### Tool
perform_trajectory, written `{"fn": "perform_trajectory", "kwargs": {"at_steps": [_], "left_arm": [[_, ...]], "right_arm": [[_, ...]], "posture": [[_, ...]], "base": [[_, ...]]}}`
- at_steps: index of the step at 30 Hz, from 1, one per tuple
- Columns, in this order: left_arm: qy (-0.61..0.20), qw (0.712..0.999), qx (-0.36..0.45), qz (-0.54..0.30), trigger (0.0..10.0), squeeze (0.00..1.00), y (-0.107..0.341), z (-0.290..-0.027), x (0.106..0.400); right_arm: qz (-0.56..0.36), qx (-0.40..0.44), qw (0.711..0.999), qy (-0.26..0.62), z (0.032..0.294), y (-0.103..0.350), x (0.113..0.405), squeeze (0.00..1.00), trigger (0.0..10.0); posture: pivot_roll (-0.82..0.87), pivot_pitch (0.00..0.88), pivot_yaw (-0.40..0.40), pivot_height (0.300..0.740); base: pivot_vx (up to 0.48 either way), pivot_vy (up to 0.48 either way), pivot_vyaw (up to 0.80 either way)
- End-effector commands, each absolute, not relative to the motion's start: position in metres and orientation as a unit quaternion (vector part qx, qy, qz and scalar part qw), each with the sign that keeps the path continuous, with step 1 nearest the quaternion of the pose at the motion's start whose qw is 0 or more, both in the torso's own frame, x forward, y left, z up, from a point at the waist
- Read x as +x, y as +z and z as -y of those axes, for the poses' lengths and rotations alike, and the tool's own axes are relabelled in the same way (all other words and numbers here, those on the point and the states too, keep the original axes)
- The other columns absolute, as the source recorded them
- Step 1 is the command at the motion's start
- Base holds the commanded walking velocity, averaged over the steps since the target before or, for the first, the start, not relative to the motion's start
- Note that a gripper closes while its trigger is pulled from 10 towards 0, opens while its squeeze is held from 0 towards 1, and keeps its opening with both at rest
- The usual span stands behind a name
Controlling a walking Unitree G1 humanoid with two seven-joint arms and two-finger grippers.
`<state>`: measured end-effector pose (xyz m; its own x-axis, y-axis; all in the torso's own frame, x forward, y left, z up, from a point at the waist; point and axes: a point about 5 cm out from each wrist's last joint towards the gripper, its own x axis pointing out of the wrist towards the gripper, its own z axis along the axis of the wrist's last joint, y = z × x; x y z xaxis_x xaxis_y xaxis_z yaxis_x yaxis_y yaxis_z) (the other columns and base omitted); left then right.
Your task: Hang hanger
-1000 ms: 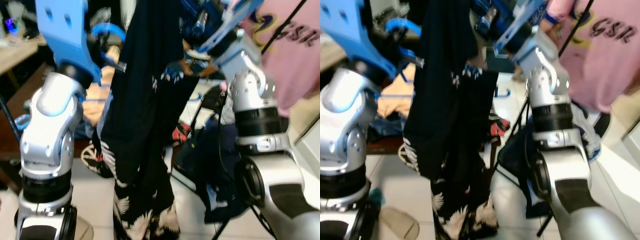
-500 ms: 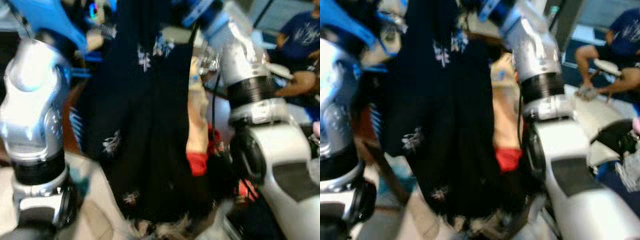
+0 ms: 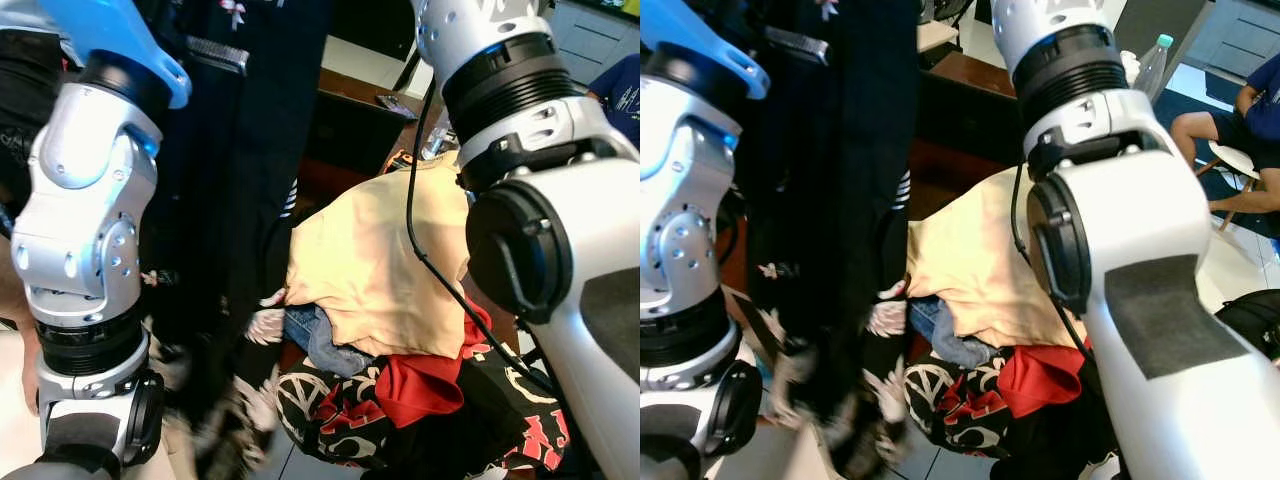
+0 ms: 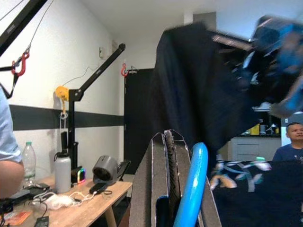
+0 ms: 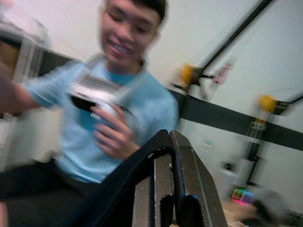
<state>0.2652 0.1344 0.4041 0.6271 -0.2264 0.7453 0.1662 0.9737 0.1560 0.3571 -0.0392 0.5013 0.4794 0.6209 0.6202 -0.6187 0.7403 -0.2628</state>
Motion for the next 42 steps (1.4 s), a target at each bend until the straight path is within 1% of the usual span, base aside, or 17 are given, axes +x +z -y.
{"fn": "perform_trajectory", "kwargs": {"at_steps": [1,2,5,6,7,9,10,12,14,18,24,29,33,34,37,41,42], "left_arm": [[-0.121,0.898,0.039,0.420,10.0,0.00,0.402,-0.127,0.261],[-0.123,0.899,0.036,0.419,10.0,0.00,0.401,-0.126,0.261],[-0.123,0.899,0.036,0.419,10.0,0.00,0.401,-0.126,0.261],[-0.127,0.900,0.033,0.416,10.0,0.00,0.400,-0.124,0.263],[-0.127,0.900,0.033,0.416,10.0,0.00,0.400,-0.124,0.263],[-0.136,0.901,0.027,0.412,10.0,0.00,0.396,-0.119,0.264],[-0.136,0.901,0.027,0.412,10.0,0.00,0.396,-0.119,0.264],[-0.140,0.901,0.024,0.411,10.0,0.00,0.395,-0.117,0.264],[-0.140,0.901,0.023,0.411,10.0,0.00,0.395,-0.117,0.264],[-0.140,0.902,0.021,0.408,10.0,0.00,0.391,-0.113,0.266],[-0.119,0.904,0.032,0.409,10.0,0.00,0.392,-0.119,0.265],[-0.096,0.906,0.038,0.410,10.0,0.00,0.393,-0.126,0.266],[-0.096,0.909,0.037,0.405,10.0,0.00,0.391,-0.124,0.269],[-0.096,0.909,0.037,0.405,10.0,0.00,0.391,-0.124,0.269],[-0.098,0.909,0.034,0.403,10.0,0.00,0.390,-0.123,0.269],[-0.098,0.909,0.033,0.403,10.0,0.00,0.390,-0.122,0.269],[-0.098,0.910,0.031,0.402,10.0,0.00,0.389,-0.122,0.270]], "right_arm": [[0.384,-0.014,0.862,0.330,0.050,0.514,0.353,0.00,10.0],[0.380,-0.022,0.871,0.311,0.053,0.513,0.356,0.00,10.0],[0.380,-0.022,0.871,0.311,0.053,0.513,0.356,0.00,10.0],[0.373,-0.032,0.883,0.281,0.061,0.511,0.360,0.00,10.0],[0.373,-0.032,0.883,0.281,0.061,0.511,0.360,0.00,10.0],[0.375,-0.030,0.891,0.253,0.087,0.517,0.362,0.00,10.0],[0.375,-0.030,0.891,0.253,0.087,0.517,0.362,0.00,10.0],[0.381,-0.034,0.892,0.240,0.099,0.522,0.361,0.00,10.0],[0.382,-0.036,0.892,0.238,0.100,0.523,0.360,0.00,10.0],[0.369,-0.080,0.905,0.198,0.119,0.520,0.364,0.00,10.0],[0.357,-0.085,0.913,0.175,0.129,0.515,0.368,0.00,10.0],[0.357,-0.087,0.922,0.123,0.148,0.517,0.368,0.00,10.0],[0.340,-0.095,0.933,0.072,0.179,0.513,0.369,0.00,10.0],[0.340,-0.095,0.933,0.072,0.179,0.513,0.369,0.00,10.0],[0.326,-0.116,0.938,0.035,0.205,0.509,0.368,0.00,10.0],[0.322,-0.122,0.939,0.022,0.213,0.508,0.367,0.00,10.0],[0.318,-0.132,0.939,-0.002,0.224,0.507,0.365,0.00,10.0]], "posture": [[0.23,0.000,-0.181,0.740],[0.23,0.000,-0.181,0.740],[0.23,0.000,-0.181,0.740],[0.22,0.000,-0.179,0.740],[0.22,0.000,-0.179,0.740],[0.21,0.000,-0.171,0.740],[0.21,0.000,-0.171,0.740],[0.21,0.000,-0.171,0.740],[0.21,0.000,-0.171,0.740],[0.18,0.000,-0.165,0.740],[0.18,0.000,-0.167,0.740],[0.18,0.000,-0.176,0.740],[0.17,0.000,-0.178,0.740],[0.17,0.000,-0.178,0.740],[0.16,0.000,-0.178,0.740],[0.16,0.000,-0.178,0.740],[0.15,0.000,-0.180,0.740]], "base": [[0.000,0.000,0.00],[0.000,0.000,0.00],[0.000,0.000,0.00],[0.000,0.000,0.00],[0.000,0.000,0.00],[0.000,0.000,0.00],[0.000,0.000,0.00],[0.000,0.000,0.00],[0.000,0.000,0.00],[0.000,0.000,0.00],[0.000,0.000,0.00],[0.000,0.000,0.00],[0.000,0.000,0.00],[0.000,0.000,0.00],[0.000,0.000,0.00],[0.000,0.000,0.00],[0.000,0.000,0.00]]}}
